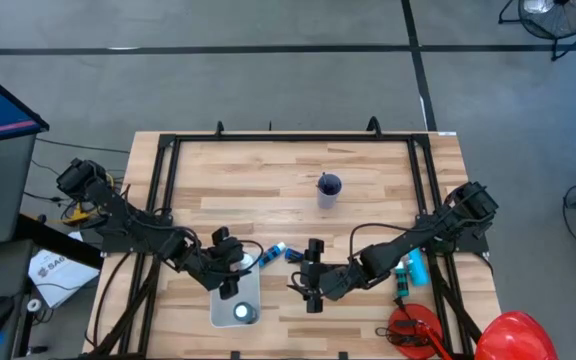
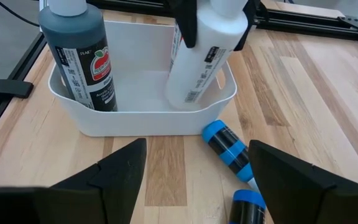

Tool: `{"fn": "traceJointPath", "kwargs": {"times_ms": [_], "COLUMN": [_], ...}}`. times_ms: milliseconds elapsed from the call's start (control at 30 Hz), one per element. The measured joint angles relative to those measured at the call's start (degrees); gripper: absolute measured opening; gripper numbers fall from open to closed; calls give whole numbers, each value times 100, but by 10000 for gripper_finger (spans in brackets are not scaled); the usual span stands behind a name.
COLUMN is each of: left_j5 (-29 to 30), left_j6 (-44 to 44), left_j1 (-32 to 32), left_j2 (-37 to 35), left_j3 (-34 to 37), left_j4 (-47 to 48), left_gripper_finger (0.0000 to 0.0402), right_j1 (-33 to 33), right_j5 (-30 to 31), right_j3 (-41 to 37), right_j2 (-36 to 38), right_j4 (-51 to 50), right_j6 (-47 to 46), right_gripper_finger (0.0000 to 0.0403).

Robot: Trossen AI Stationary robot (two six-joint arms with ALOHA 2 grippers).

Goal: Pick & Place Paint Supplies
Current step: Put the white paint bottle into the white bin

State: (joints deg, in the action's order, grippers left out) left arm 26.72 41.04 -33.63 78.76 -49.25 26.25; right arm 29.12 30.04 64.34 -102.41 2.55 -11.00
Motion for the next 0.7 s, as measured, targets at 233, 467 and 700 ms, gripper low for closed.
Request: {"fn": "traceJointPath", "kwargs": {"times_ms": [233, 467, 700], "left_j5": [-160, -166, 240], "left_j6": [44, 57, -11], "left_j1": [-2, 30, 68], "left_j2": [0, 0, 0], "left_j3": [-2, 0, 24], "left_j4": [74, 104, 160], "left_gripper_finger": [211, 212, 212], "right_j1": [0, 0, 0], "right_j5": [0, -2, -2], "right_j3": [0, 0, -2], "right_j2": [0, 0, 0], "right_j4": [0, 0, 22], "right_j6": [-2, -2, -73], "right_gripper_finger": [276, 276, 276]}}
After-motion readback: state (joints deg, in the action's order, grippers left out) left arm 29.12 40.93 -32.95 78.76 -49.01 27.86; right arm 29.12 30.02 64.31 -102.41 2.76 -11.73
